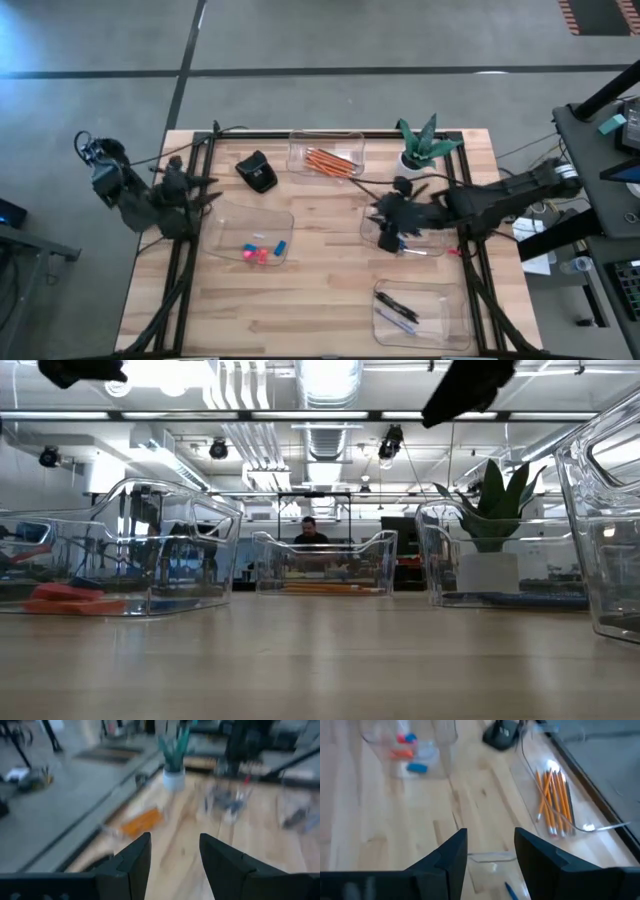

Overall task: Sort crayons/erasers/pens/pencils in bins
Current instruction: Return to Home Position

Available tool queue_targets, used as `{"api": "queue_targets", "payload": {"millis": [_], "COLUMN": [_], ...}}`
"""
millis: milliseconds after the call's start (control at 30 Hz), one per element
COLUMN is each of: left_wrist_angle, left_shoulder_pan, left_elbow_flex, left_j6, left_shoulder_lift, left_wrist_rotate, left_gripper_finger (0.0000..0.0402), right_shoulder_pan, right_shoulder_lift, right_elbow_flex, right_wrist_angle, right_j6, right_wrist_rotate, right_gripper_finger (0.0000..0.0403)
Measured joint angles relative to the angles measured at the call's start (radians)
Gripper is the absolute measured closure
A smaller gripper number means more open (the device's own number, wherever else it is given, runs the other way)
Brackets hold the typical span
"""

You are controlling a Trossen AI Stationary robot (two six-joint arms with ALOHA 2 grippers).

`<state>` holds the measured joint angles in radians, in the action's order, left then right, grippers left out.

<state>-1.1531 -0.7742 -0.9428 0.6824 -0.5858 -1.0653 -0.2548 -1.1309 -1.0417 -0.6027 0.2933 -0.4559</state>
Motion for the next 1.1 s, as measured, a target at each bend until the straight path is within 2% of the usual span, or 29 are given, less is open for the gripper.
{"api": "queue_targets", "payload": {"millis": [133,233,467,767,1100], "left_wrist_angle": [0.149,0.222,0.347,0.722,1.276], "left_shoulder_pan": [0.000,0.000,0.000,0.000,0.000], "left_elbow_flex": [0.003,0.022,0.121,0.412,0.747], "left_j6": [-0.222,-0.344,-0.466,-0.691,-0.985], "left_shoulder_lift": [0.084,0.144,0.264,0.400,0.528], "left_wrist_rotate": [-0.020,0.017,0.138,0.224,0.349], "left_gripper_finger": [0.0249,0.0249,0.0249,0.0249,0.0249], "right_shoulder_pan": [-0.022,-0.025,-0.025,-0.025,-0.025], "right_shoulder_lift": [0.134,0.215,0.336,0.371,0.369], "right_elbow_flex": [0.200,0.342,0.608,0.850,0.964], "right_wrist_angle": [0.205,0.362,0.734,1.147,1.276], "right_j6": [-0.023,-0.039,-0.130,-0.195,-0.114], "right_wrist_rotate": [-0.017,-0.020,-0.020,-0.045,-0.045], "right_gripper_finger": [0.0248,0.0248,0.0248,0.0248,0.0248]}}
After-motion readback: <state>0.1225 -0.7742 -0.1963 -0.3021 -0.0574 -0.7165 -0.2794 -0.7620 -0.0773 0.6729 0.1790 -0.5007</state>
